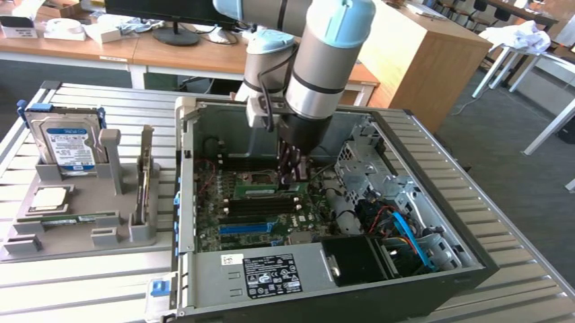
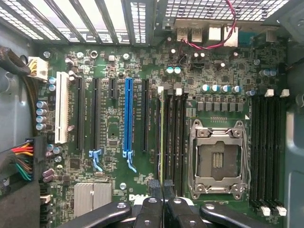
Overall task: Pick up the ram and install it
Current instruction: 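Insert the ram into the slot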
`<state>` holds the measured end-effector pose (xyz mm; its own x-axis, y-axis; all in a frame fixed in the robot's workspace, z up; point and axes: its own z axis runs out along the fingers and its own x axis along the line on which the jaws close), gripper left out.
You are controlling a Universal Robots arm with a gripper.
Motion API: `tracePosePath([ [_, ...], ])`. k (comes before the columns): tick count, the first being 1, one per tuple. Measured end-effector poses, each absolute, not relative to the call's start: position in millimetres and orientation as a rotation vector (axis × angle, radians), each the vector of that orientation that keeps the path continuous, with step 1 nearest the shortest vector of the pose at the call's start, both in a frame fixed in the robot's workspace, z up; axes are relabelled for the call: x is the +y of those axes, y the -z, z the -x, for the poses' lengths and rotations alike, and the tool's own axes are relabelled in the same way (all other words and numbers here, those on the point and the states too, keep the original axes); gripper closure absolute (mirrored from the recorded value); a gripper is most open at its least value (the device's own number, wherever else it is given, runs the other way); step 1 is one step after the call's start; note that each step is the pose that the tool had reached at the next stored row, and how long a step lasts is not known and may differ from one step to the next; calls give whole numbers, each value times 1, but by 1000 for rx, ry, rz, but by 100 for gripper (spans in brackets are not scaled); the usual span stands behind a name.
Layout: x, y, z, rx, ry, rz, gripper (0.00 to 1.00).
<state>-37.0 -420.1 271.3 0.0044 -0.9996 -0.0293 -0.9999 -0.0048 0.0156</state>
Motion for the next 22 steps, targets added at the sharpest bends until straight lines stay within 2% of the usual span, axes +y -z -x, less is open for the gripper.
tracePosePath([
  [22, -420, -257, 37, 2209, -50, 2219, 88],
])
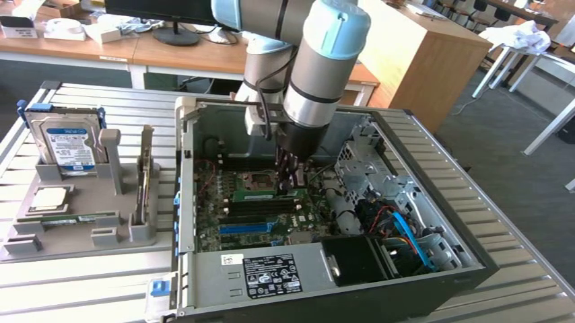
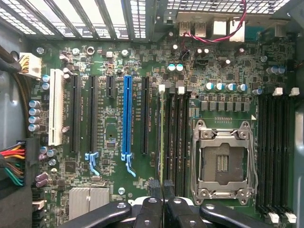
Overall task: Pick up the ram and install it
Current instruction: 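Insert the ram into the slot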
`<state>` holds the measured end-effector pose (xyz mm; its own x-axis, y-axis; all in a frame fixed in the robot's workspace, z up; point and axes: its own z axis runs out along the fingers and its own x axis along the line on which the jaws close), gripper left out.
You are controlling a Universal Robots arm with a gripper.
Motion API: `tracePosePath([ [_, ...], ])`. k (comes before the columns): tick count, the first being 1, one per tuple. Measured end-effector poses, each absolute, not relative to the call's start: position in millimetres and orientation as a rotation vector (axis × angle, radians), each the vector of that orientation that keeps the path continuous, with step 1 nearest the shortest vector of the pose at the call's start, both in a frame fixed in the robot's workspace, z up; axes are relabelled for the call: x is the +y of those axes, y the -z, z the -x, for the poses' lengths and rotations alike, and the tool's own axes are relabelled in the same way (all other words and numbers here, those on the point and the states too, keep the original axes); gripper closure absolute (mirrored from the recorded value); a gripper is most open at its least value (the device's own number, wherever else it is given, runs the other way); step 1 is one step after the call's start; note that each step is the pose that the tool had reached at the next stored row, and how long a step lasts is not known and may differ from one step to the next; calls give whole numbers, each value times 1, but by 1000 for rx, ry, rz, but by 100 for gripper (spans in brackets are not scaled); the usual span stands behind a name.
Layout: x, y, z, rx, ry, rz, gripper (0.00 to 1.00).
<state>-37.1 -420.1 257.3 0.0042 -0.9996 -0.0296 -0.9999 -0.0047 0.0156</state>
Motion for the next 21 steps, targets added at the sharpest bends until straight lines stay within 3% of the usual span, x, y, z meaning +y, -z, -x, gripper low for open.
tracePosePath([
  [21, -420, -247, 38, 2210, -50, 2219, 88],
])
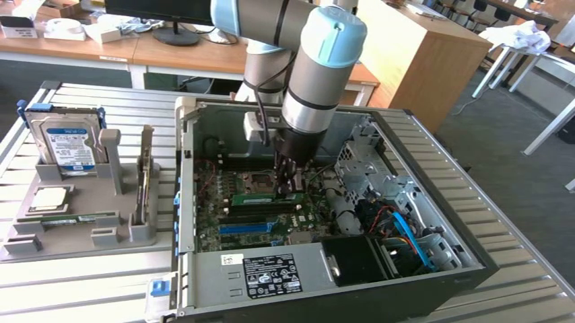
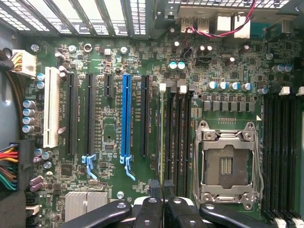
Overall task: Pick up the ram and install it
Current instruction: 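Insert the ram into the slot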
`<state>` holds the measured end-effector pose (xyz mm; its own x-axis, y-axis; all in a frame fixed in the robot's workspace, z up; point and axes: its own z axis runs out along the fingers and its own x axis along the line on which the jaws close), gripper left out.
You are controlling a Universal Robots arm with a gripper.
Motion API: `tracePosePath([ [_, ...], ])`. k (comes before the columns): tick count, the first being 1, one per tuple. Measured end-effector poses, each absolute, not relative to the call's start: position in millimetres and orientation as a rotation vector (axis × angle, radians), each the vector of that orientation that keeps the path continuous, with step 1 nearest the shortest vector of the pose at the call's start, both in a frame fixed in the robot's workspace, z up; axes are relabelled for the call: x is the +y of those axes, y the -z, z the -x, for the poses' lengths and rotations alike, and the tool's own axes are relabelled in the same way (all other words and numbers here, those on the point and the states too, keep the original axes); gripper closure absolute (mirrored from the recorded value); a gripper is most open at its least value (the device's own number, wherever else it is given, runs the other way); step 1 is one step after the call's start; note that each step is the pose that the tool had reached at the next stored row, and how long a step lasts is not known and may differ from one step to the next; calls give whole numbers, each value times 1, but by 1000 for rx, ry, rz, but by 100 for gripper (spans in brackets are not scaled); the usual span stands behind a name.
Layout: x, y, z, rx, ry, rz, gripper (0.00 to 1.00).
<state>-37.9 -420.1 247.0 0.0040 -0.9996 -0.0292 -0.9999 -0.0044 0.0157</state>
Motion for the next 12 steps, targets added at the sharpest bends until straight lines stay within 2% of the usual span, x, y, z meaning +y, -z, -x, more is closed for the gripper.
tracePosePath([
  [12, -420, -242, 38, 2209, -50, 2219, 88],
])
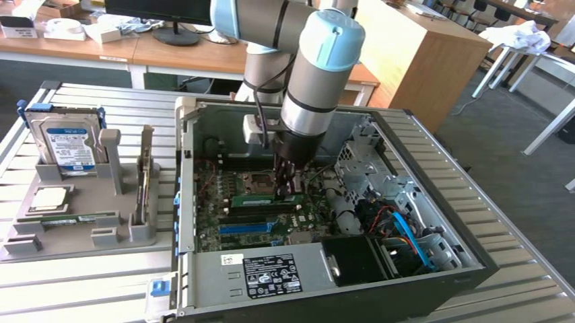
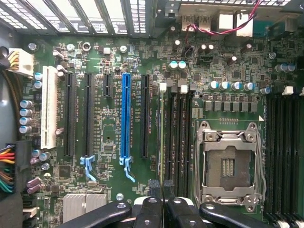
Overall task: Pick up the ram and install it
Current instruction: 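Insert the ram into the slot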
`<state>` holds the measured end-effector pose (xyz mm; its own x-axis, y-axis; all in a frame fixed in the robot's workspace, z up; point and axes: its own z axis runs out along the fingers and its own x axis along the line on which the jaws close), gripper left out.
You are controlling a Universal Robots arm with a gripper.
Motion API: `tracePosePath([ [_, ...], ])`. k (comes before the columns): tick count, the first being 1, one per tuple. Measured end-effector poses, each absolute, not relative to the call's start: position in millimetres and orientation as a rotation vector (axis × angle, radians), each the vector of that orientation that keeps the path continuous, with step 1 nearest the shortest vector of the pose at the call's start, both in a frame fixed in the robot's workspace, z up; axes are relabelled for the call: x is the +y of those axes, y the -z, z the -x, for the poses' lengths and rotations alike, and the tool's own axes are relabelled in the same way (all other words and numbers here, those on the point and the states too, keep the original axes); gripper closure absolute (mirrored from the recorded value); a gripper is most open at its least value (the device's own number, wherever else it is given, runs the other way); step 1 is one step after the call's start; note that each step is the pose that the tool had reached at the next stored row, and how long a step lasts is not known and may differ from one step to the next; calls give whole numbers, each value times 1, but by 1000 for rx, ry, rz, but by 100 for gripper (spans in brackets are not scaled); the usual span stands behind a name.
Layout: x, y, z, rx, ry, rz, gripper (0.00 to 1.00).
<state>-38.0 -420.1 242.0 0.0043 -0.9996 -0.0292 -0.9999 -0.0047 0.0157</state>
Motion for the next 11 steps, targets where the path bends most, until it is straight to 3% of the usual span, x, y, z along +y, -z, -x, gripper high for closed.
tracePosePath([
  [11, -420, -239, 38, 2210, -50, 2219, 88],
])
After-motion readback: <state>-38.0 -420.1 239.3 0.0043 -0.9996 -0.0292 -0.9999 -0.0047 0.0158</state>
